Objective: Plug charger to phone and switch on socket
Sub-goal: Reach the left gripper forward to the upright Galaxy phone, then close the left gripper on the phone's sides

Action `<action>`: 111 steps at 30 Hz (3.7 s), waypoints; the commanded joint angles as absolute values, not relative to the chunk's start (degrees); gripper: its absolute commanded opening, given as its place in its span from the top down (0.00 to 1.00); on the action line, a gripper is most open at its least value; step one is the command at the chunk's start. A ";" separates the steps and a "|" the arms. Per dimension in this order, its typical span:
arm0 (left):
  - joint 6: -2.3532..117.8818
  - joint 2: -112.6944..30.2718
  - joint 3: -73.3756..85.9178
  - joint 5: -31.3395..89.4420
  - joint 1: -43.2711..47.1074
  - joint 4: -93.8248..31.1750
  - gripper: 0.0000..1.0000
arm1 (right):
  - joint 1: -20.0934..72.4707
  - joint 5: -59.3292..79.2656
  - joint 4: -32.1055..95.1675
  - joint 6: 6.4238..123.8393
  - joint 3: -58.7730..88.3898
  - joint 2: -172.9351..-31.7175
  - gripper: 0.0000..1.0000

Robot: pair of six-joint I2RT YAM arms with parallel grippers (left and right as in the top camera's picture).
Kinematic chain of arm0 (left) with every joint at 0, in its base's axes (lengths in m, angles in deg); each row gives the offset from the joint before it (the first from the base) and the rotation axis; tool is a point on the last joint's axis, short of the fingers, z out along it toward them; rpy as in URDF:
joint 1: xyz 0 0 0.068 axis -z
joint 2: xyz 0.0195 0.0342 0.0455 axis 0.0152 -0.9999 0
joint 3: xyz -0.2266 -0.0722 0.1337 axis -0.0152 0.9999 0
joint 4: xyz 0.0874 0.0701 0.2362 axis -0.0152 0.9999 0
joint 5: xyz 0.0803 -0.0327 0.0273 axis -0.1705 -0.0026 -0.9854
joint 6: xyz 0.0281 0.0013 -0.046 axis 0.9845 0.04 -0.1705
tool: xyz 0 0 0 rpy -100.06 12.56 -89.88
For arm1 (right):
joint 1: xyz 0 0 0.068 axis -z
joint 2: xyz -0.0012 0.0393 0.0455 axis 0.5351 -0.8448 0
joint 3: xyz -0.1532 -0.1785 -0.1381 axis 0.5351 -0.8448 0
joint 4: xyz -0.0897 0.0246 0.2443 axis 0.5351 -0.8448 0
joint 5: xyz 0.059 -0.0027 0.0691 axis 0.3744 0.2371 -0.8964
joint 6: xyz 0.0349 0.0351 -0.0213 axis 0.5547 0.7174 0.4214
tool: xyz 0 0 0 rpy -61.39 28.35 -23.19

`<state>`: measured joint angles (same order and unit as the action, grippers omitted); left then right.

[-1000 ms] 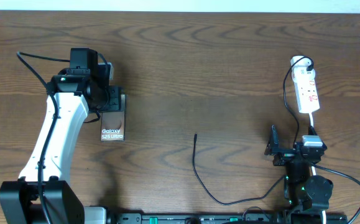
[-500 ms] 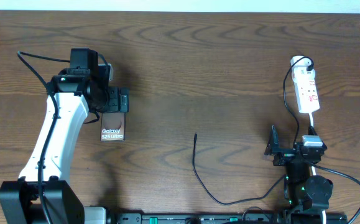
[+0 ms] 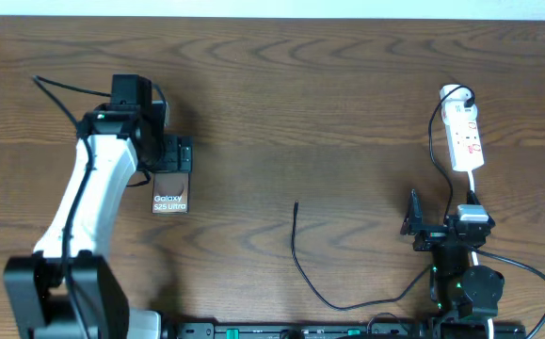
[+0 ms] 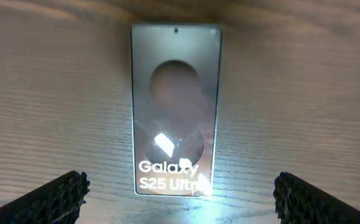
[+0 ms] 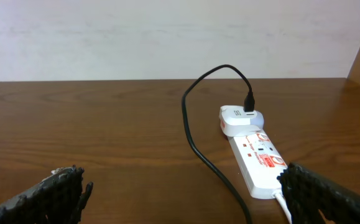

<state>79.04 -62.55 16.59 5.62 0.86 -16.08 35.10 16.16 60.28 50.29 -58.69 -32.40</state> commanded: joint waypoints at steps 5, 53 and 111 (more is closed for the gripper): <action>79.46 -69.68 17.46 4.77 0.55 -17.81 0.02 | 34.55 16.38 60.02 49.42 -58.75 -32.15 0.01; 80.29 -80.06 17.53 2.04 0.55 -23.25 0.02 | 34.55 16.38 60.02 49.44 -58.75 -32.15 0.01; 80.31 -80.06 21.40 3.30 0.55 -26.00 0.02 | 34.55 16.38 60.02 49.44 -58.75 -32.15 0.01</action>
<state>79.48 -78.90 19.39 5.05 0.55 -26.20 35.10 16.16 60.28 50.29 -58.69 -32.40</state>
